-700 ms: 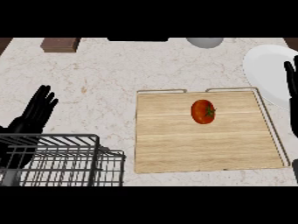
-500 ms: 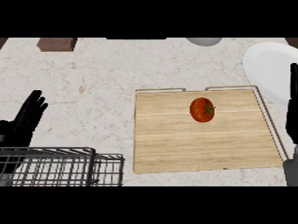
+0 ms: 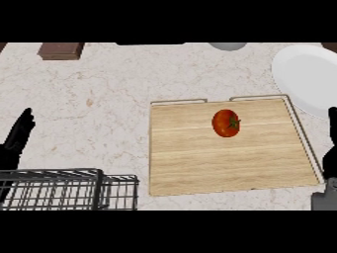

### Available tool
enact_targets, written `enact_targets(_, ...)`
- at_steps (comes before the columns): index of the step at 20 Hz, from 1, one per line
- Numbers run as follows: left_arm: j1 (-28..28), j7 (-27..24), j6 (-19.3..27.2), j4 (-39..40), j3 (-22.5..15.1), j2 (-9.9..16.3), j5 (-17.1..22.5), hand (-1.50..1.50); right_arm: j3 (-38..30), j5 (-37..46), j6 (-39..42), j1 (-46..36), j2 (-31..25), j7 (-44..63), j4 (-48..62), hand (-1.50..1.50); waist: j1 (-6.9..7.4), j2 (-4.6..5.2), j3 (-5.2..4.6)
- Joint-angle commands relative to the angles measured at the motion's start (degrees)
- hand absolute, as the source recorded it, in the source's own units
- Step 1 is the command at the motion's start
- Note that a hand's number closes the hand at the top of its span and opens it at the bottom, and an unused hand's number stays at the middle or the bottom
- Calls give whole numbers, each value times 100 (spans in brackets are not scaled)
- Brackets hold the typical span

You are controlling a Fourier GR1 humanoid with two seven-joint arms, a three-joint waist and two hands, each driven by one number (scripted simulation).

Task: Pick the tomato from the tray and place it in the plate

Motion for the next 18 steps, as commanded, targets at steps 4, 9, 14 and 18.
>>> enact_targets(4, 83, -181, 129, 338, -46, -30, -398, 0, 1441, -1354, -1516, 825, 167, -2124, -1203, -150, 40, 19, -23)
enact_targets(9, 243, -265, 140, 255, -131, -223, -453, 0, 3064, -180, -1422, 2064, -20, -1367, -1766, -150, 59, 23, -42)
enact_targets(14, 134, -200, 33, 307, -30, -152, -424, 0, 3672, 44, -1501, 2535, -1392, -468, -1511, -150, 99, 49, -43)
enact_targets(18, 137, -207, 41, 308, 21, -187, -502, 0, 3634, -83, -2097, 2006, -2224, 605, -1683, -150, 174, 66, -42)
